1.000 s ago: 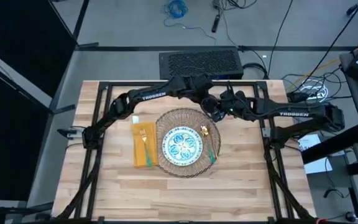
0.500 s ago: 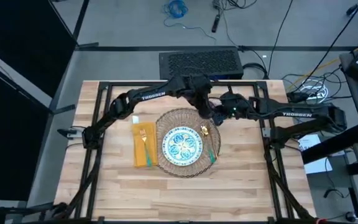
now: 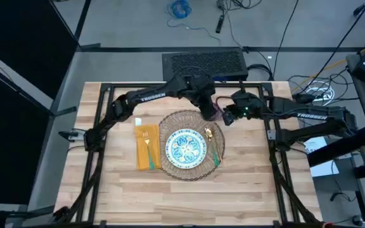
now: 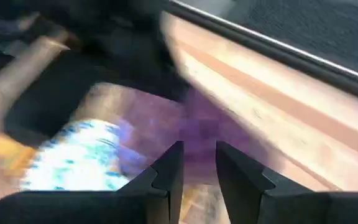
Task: Set table place
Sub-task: Put the purple cup to the top right of the tablemat
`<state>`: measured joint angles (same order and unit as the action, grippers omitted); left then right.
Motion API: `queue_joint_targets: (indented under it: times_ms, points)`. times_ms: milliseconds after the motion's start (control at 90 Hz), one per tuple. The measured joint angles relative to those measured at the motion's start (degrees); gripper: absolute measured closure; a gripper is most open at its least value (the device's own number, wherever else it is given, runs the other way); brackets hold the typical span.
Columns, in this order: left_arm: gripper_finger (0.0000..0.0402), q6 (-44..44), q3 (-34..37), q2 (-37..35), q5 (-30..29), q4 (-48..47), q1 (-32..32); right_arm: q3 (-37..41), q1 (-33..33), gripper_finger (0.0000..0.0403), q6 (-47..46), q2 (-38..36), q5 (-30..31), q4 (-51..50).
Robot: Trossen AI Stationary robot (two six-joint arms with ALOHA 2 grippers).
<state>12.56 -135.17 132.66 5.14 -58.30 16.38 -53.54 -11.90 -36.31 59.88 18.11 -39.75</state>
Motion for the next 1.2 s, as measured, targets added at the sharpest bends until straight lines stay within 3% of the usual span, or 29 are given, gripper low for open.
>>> queue_joint_targets:
  times_ms: [400,700,933,1200]
  points:
    - [0.038,0.22,0.07,0.09,-0.98,1.64,-0.79,-0.11,1.52,0.0326,-1.97,0.09,-0.67,-0.94]
    - [0.0379,0.07,0.13,0.31,-11.33,6.17,-0.55,-0.17,5.42,0.0326,-4.72,0.07,-0.24,-0.88]
    - [0.0379,0.2,0.13,1.75,-8.66,10.57,2.05,-0.2,11.68,0.0326,-9.44,0.05,-0.24,-0.82]
    - [0.0379,0.55,0.2,2.1,-8.44,9.02,3.92,-0.2,18.03,0.0326,-13.58,0.04,-0.06,-0.85]
